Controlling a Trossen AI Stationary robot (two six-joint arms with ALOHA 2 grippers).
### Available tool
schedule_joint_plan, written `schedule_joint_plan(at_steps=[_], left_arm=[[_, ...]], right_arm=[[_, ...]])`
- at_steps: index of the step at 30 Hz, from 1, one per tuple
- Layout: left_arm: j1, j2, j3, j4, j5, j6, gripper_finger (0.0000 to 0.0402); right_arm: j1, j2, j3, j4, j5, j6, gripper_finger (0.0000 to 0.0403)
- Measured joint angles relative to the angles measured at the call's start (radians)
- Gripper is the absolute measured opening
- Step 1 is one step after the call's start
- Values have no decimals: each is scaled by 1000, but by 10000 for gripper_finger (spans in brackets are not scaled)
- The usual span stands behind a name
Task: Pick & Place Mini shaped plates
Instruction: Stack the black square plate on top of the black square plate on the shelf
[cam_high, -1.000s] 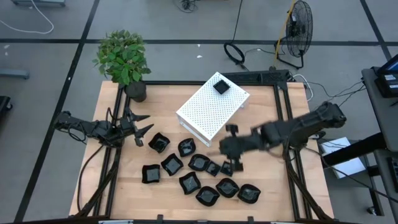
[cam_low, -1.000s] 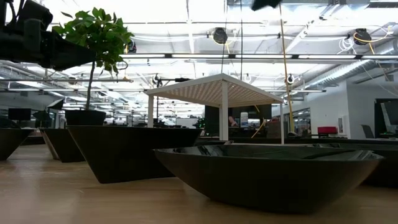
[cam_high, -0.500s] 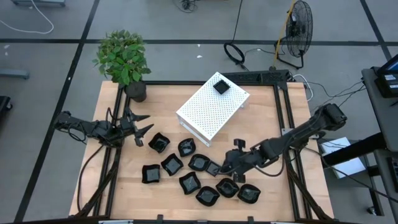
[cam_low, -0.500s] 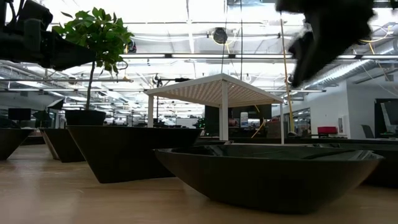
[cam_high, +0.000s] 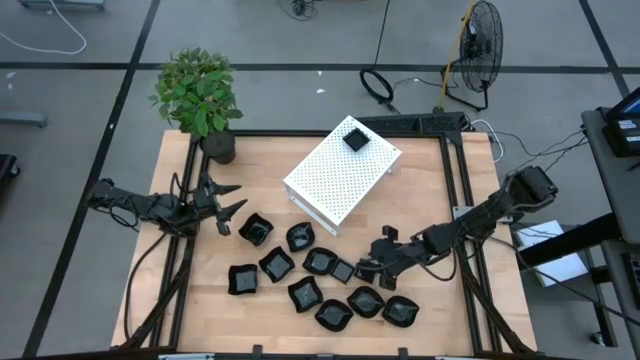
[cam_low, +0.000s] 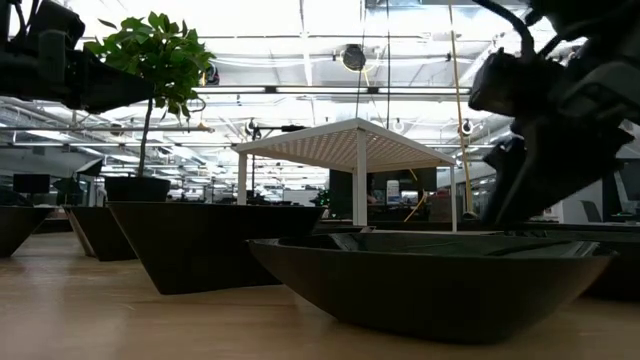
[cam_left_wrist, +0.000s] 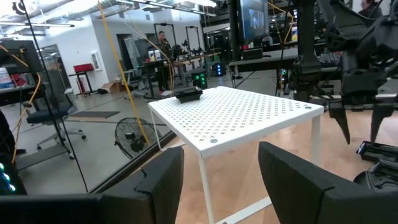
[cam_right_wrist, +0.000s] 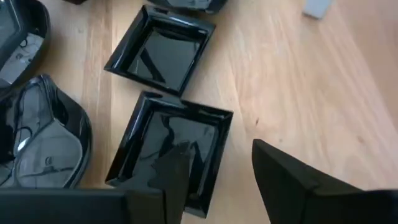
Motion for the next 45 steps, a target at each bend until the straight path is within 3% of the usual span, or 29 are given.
schedule_joint_plan(at_steps=[7,22,45], left_arm=[[0,0,0,0,0,0,212],[0,0,0,0,0,0,212],[0,0,0,0,-1,0,212]], right_arm=[[0,14,10,-2,-4,56,144],[-13,54,162,-253,24,68,144],[7,133,185,-287,21,120,144]])
